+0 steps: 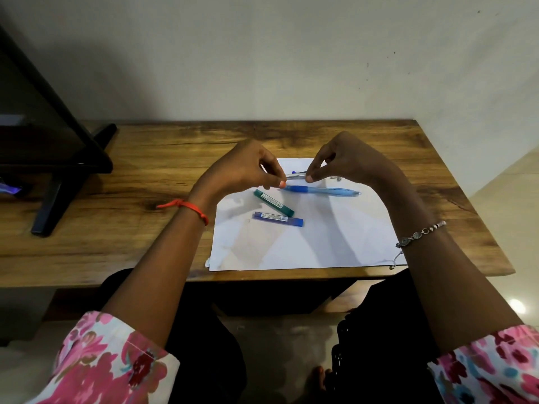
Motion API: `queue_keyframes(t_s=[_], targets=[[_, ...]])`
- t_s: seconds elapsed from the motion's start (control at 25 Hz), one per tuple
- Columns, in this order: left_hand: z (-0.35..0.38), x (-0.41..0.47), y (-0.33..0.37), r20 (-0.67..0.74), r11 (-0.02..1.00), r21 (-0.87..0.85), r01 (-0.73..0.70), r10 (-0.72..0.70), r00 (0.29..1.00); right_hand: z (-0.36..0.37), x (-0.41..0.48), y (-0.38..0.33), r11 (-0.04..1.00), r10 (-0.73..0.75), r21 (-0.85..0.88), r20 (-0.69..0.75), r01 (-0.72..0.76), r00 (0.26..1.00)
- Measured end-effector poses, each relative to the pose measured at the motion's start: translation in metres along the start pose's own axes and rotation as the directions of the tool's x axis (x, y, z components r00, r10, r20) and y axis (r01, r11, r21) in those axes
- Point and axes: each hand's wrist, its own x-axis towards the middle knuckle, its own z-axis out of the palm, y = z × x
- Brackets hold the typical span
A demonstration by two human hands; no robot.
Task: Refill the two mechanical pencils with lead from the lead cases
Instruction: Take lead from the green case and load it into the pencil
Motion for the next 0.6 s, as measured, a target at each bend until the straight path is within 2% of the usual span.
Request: queue_keyframes(t_s=[0.2, 0.32, 0.48, 0.6], targets=[[0.005, -0.001, -0.009, 0.125, 0.944, 0.315, -0.098, 0.061, 0.990, 0.001, 0.000, 0.002, 1.000, 0.010, 0.017, -0.029, -0.009, 1.000], [0.011, 0.004, -0.014, 0.143, 0.879, 0.463, -0.114, 0.053, 0.988, 0.002, 0.000, 0.002, 0.999, 0.023, 0.026, -0.029, -0.022, 0.999], [0.012, 0.006, -0.017, 0.144, 0.885, 0.448, -0.124, 0.066, 0.987, 0.001, 0.001, 0.004, 0.998, 0.026, 0.052, -0.038, -0.024, 0.999], [0.004, 0.003, -0.011, -0.005, 0.956, 0.274, -0.106, 0.111, 0.994, 0.001, 0.002, 0.004, 0.986, 0.045, 0.165, -0.084, -0.030, 0.995]])
